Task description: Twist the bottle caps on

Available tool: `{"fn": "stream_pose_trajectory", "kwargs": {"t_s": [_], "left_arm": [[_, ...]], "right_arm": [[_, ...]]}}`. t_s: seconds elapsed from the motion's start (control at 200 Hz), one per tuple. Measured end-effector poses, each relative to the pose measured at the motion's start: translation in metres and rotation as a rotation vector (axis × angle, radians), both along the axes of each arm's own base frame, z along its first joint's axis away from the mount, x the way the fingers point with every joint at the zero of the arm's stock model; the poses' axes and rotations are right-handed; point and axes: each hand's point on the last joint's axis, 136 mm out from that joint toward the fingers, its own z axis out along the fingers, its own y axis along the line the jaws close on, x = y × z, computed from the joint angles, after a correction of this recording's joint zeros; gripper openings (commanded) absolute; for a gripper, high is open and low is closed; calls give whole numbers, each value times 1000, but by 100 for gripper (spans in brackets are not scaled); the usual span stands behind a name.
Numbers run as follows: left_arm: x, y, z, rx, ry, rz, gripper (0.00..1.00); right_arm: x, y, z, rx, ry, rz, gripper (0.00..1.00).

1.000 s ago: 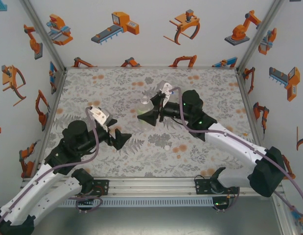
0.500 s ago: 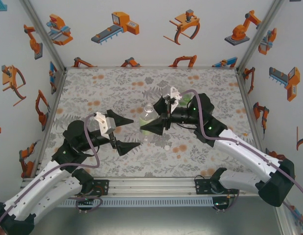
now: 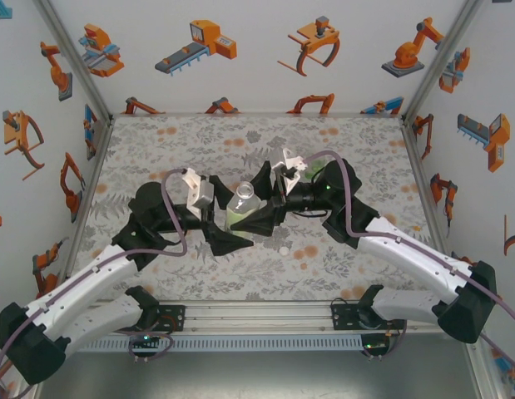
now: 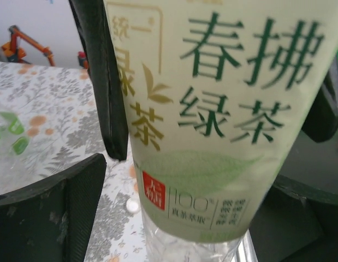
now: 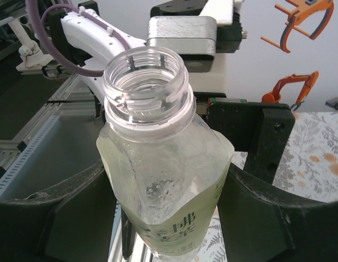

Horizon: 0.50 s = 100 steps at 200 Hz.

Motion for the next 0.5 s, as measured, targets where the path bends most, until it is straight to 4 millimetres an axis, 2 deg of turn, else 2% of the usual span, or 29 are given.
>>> {"fn": "stream_pose_trajectory", "kwargs": {"t_s": [0.18, 0.335, 0.386, 0.501], "left_arm": [[-9, -7, 11, -12, 8, -70, 67], [-14, -10, 10, -5, 16, -103, 53], [-14, -10, 9, -2, 19, -107, 49], [-15, -10, 7, 6, 24, -111, 43]], "right_arm": [[-2, 1, 1, 2, -8, 6, 24], [0, 1, 0, -2, -9, -7, 26], [0, 1, -1, -7, -9, -10, 32], [-1, -1, -3, -21, -11, -26, 56]]}}
